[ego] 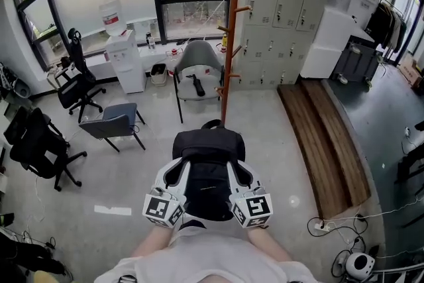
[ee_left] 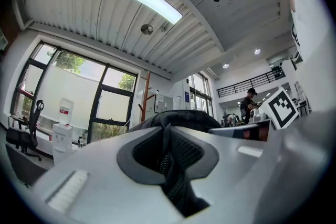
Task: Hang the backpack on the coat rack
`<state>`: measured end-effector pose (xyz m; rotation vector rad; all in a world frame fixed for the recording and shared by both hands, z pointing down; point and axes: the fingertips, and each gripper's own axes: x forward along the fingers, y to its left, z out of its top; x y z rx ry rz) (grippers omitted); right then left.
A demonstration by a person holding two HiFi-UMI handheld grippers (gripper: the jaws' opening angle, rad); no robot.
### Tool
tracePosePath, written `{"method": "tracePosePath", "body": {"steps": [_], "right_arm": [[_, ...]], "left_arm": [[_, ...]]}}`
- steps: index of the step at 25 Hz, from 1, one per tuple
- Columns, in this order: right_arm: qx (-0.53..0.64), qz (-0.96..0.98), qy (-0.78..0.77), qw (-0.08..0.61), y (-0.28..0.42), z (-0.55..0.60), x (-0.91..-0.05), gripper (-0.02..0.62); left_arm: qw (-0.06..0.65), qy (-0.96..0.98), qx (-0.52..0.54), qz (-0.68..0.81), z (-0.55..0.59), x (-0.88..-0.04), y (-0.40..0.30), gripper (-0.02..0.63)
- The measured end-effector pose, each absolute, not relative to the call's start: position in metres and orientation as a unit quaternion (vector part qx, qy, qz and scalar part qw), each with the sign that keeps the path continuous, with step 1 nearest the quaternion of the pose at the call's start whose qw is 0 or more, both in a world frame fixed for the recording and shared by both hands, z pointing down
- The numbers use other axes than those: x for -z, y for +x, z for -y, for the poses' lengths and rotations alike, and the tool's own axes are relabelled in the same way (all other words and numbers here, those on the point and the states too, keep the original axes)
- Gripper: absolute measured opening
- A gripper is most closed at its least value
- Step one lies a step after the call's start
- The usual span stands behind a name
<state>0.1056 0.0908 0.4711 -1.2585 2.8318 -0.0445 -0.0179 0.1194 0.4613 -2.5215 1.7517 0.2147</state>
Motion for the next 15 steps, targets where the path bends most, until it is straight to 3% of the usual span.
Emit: {"method": "tracePosePath", "body": {"steps": [15], "right_arm": [[0.017,-0.907,-0.421,0.008,0.085,-0.009,-0.489,0.032]], "left_arm": [[0.016,-0.823,-0.071,-0.563,-0.036,-0.482,-0.040,0.051]]}}
